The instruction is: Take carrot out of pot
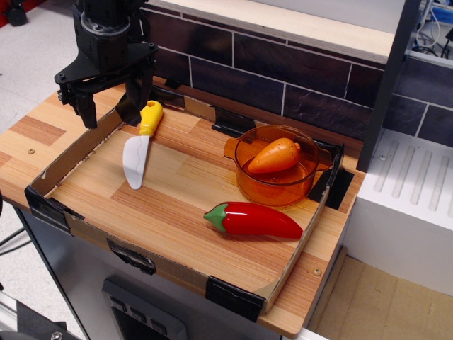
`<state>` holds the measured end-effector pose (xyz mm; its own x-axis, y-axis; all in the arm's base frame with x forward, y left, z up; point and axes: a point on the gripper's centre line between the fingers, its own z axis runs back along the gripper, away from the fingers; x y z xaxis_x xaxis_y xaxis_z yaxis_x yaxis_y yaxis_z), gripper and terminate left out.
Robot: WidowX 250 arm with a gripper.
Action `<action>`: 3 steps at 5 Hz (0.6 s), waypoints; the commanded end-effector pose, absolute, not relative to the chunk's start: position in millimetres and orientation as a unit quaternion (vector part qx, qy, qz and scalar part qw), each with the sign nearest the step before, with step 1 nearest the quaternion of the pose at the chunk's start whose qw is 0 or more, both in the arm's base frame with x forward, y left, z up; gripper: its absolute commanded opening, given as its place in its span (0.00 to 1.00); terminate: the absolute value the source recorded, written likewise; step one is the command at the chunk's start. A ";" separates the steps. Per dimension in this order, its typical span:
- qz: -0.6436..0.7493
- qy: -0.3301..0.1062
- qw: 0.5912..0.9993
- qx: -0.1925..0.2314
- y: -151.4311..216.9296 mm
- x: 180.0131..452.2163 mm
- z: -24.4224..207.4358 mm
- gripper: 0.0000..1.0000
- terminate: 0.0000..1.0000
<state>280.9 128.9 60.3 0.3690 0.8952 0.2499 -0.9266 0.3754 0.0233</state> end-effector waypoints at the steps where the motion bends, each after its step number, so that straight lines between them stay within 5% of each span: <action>1: 0.553 -0.098 0.823 0.080 128.9 280.9 60.3 1.00 0.00; 3: 0.657 -0.114 0.745 0.019 87.0 283.9 90.4 1.00 0.00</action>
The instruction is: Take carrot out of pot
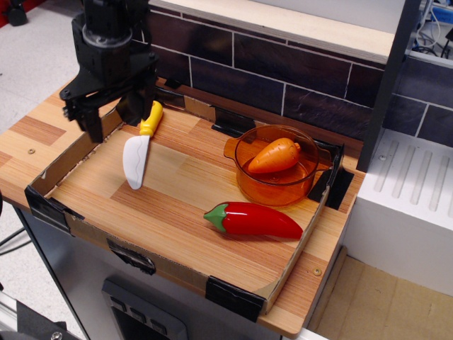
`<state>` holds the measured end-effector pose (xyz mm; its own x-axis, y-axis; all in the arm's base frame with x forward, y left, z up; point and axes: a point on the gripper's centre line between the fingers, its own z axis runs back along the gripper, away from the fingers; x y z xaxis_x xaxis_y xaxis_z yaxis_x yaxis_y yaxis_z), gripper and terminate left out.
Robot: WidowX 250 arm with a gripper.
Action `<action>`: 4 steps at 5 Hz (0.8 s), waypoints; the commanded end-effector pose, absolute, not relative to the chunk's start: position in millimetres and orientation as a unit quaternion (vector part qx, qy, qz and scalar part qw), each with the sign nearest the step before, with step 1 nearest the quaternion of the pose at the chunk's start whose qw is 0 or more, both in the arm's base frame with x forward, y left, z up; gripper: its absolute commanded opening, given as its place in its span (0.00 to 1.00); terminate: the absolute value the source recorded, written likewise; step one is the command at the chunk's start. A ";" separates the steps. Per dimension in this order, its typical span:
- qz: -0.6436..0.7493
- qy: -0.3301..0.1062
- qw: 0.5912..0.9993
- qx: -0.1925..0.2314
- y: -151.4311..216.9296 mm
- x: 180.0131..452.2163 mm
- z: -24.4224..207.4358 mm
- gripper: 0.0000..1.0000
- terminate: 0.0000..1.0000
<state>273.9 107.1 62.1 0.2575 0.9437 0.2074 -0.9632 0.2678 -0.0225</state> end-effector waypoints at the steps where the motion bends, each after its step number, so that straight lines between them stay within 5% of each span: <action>1: 0.718 -0.110 0.687 -0.011 61.3 288.6 102.6 1.00 0.00; 4: 0.884 -0.074 0.459 -0.056 -10.3 323.5 105.0 1.00 0.00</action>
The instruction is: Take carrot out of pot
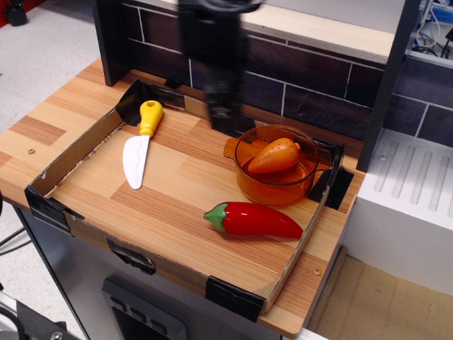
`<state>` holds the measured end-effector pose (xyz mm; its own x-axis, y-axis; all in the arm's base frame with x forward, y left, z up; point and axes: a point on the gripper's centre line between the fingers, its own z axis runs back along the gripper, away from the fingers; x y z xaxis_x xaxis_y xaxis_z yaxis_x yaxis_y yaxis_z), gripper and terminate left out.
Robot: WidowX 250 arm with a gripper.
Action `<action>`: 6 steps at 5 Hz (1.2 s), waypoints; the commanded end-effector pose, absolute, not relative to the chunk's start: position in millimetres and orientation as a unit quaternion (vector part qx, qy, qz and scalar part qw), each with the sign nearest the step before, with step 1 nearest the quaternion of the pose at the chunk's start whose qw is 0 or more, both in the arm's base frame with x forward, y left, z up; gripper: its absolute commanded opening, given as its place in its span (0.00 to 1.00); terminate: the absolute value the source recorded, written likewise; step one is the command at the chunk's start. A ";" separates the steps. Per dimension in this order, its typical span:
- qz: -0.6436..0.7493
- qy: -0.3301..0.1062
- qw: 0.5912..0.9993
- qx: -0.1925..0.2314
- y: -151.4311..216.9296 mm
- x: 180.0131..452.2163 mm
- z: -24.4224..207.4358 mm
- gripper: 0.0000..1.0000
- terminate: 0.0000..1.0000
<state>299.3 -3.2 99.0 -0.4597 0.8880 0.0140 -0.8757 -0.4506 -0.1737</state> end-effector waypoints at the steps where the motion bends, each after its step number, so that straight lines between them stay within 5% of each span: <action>1: 0.906 -0.071 0.416 -0.045 -19.0 333.1 89.2 1.00 0.00; 6: 0.912 -0.065 0.405 -0.014 -39.1 342.1 44.2 1.00 0.00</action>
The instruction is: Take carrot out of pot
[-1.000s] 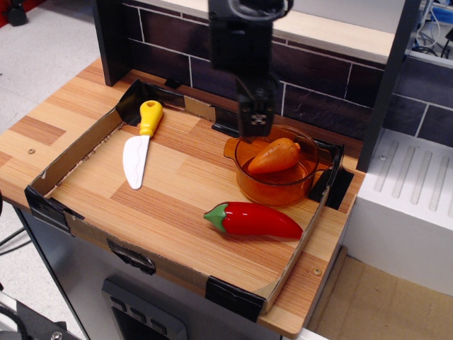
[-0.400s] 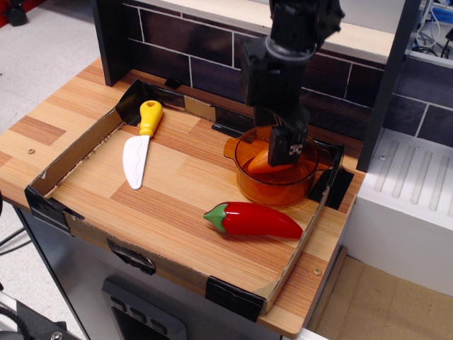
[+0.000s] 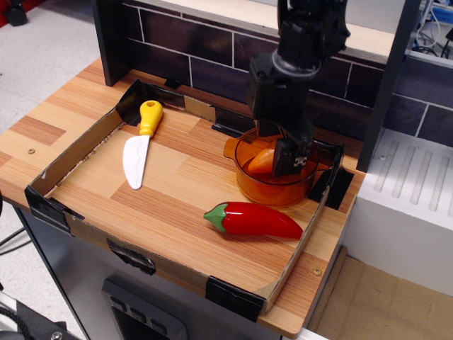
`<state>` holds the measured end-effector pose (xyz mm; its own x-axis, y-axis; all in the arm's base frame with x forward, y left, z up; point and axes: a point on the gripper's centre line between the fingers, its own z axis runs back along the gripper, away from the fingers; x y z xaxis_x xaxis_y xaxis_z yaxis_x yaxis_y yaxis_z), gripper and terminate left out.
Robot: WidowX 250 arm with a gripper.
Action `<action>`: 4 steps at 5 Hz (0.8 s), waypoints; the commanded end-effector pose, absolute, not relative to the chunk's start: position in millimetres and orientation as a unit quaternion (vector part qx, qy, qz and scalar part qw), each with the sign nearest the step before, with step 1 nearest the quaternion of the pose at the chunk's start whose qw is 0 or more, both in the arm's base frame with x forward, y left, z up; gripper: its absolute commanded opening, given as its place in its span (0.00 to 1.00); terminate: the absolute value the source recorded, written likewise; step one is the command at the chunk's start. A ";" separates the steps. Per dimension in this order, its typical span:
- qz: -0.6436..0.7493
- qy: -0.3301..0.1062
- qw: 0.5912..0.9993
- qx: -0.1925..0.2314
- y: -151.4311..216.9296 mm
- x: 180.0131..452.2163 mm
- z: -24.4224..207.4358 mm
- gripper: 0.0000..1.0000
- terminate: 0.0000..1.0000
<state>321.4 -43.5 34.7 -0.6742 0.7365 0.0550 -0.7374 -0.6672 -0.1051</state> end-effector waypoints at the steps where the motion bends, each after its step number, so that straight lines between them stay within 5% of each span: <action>1: 0.913 -0.069 0.402 -0.014 -41.2 348.1 41.4 1.00 0.00; 4: 0.911 -0.085 0.404 -0.004 -36.7 351.5 28.2 1.00 0.00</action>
